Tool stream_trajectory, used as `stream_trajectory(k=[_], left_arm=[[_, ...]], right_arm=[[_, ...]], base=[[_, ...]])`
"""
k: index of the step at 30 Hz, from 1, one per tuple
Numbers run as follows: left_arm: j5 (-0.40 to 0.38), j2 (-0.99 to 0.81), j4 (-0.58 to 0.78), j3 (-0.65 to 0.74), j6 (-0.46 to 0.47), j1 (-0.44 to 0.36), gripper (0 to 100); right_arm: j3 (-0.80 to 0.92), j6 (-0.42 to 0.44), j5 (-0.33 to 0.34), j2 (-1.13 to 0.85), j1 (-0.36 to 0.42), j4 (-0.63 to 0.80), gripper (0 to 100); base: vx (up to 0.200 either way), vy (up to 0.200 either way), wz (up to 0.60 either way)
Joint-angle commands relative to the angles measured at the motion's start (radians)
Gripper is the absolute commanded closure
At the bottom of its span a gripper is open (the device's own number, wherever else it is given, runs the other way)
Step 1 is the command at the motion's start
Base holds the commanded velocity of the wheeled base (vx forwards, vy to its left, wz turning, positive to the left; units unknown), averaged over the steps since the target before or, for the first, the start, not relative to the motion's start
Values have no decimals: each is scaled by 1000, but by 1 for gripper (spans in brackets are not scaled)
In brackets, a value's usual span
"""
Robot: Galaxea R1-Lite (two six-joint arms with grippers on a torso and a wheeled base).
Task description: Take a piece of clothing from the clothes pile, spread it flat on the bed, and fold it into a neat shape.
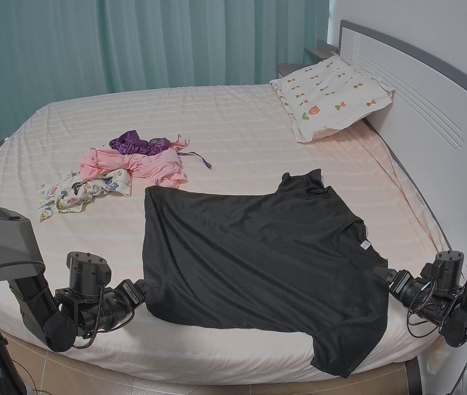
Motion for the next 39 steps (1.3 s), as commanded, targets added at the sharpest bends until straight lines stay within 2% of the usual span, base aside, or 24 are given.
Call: stream_trajectory(k=[1,5,6,13,17,35,36,39], left_arm=[[0,41,-3,-33,-48,6,0],[0,47,-26,-36,-64,6,0],[3,49,-32,-31,-64,6,100],[39,-19,-42,41,-64,-4,100],[49,-22,-27,44,-57,-23,100],[50,15,-27,38,-23,-1,100],[50,15,-33,39,-23,-1,0],[49,14,-44,41,-25,-1,0]], right_arm=[[-1,0,-1,5,0,-12,0],[-3,0,-1,5,2,-12,0],[-1,0,-1,5,2,-12,0],[2,0,-1,5,-3,-12,0],[4,0,-1,3,-5,-13,0],[7,0,-1,5,2,-12,0],[7,0,-1,5,2,-12,0],[7,0,-1,5,2,-12,0]], base=[[0,0,0],[0,0,0],[0,0,0],[0,0,0],[0,0,0],[0,0,0],[0,0,0],[0,0,0]])
